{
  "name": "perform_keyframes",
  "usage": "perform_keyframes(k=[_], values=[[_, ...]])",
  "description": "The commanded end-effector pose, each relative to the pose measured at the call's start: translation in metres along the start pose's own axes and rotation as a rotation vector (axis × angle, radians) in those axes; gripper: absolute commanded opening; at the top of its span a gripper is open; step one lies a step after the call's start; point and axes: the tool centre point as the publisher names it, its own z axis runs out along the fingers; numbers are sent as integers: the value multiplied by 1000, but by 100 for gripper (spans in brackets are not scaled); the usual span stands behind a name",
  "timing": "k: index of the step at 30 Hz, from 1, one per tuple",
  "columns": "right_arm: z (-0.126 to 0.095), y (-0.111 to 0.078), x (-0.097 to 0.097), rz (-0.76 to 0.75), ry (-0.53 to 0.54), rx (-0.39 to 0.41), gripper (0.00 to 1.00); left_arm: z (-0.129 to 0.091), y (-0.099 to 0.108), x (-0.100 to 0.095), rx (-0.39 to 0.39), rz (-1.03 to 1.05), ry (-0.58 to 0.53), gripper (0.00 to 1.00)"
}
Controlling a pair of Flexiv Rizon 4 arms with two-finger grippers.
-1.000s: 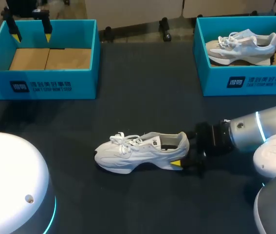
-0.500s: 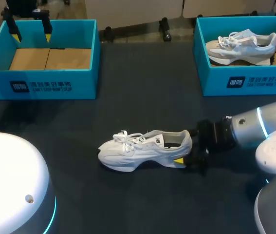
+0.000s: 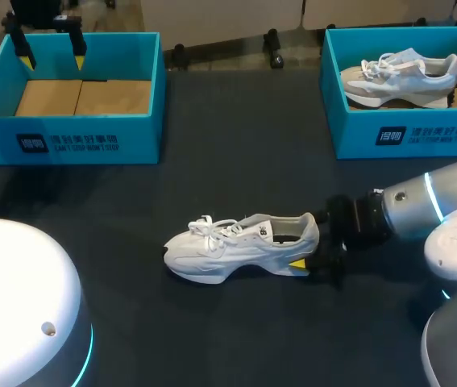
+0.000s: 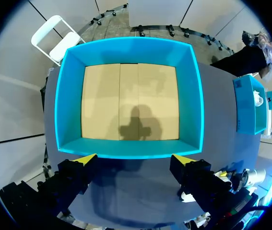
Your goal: Take the shoe out of the shoebox, open the shoe tongue, remove and reinsert the insole, then place the shoe into the shoebox
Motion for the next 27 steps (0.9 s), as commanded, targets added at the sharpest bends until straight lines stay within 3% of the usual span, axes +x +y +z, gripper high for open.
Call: perform_keyframes(k=[1,12,20,27], values=[[3,-5,-4,0,-1,5,0,0,0,0,0,0,0,100],[3,-5,-4,0,-1,5,0,0,0,0,0,0,0,100],[3,-5,-4,0,-1,5,0,-5,39,-2,35,-98,33,100],[3,-5,-4,0,-1,5,0,-10,76,18,34,-91,-6,100]])
